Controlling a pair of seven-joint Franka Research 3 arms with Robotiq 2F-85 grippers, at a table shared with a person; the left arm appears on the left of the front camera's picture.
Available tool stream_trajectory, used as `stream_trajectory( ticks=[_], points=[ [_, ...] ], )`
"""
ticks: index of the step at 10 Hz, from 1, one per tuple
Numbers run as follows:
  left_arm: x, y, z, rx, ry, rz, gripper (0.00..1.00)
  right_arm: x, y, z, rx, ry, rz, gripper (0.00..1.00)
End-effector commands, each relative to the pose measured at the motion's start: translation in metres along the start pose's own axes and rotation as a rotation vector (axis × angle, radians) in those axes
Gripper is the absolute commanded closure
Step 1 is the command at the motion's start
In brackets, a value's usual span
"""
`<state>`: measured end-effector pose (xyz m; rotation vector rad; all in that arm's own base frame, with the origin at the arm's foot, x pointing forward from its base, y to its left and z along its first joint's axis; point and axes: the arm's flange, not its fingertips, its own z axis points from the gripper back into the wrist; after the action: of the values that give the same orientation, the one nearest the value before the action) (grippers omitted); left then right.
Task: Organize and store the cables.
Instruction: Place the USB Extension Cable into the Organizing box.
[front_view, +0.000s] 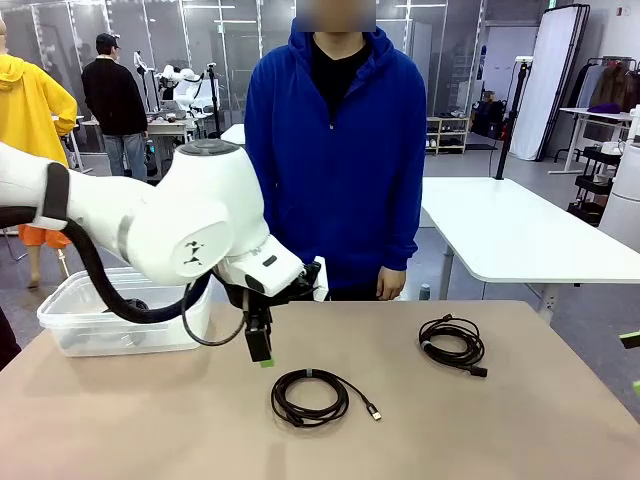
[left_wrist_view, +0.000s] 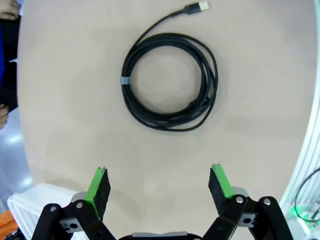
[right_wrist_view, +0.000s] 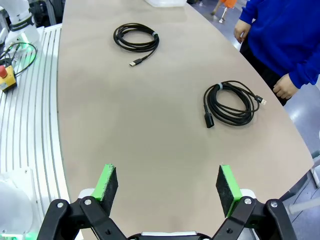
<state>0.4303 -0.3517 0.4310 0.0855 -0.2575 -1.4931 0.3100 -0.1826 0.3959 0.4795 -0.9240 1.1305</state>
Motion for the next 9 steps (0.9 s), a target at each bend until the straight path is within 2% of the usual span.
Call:
stream_trajectory(
  ticks=[1,2,3,4,8,9],
  points=[
    [0.024,0.015,-0.014,-0.023,0.053,0.027,0.00,0.001,-0.003,0.000,-0.007,-0.016,-0.008,0.00],
    [0.035,0.021,-0.029,-0.034,0.059,0.017,0.00,0.001,-0.003,0.000,-0.007,-0.016,-0.008,0.00],
    [0.044,0.027,-0.042,-0.038,0.113,0.012,0.00,0.001,-0.003,0.000,-0.007,-0.016,-0.008,0.00],
    [0.051,0.034,-0.055,-0.066,0.094,-0.004,0.00,0.001,-0.003,0.000,-0.007,-0.016,-0.008,0.00],
    [0.063,0.058,-0.097,-0.103,0.140,0.030,0.00,0.001,-0.003,0.000,-0.007,-0.016,-0.008,0.00],
    [0.066,0.061,-0.105,-0.114,0.117,0.022,0.00,0.001,-0.003,0.000,-0.007,-0.016,-0.008,0.00]
  ],
)
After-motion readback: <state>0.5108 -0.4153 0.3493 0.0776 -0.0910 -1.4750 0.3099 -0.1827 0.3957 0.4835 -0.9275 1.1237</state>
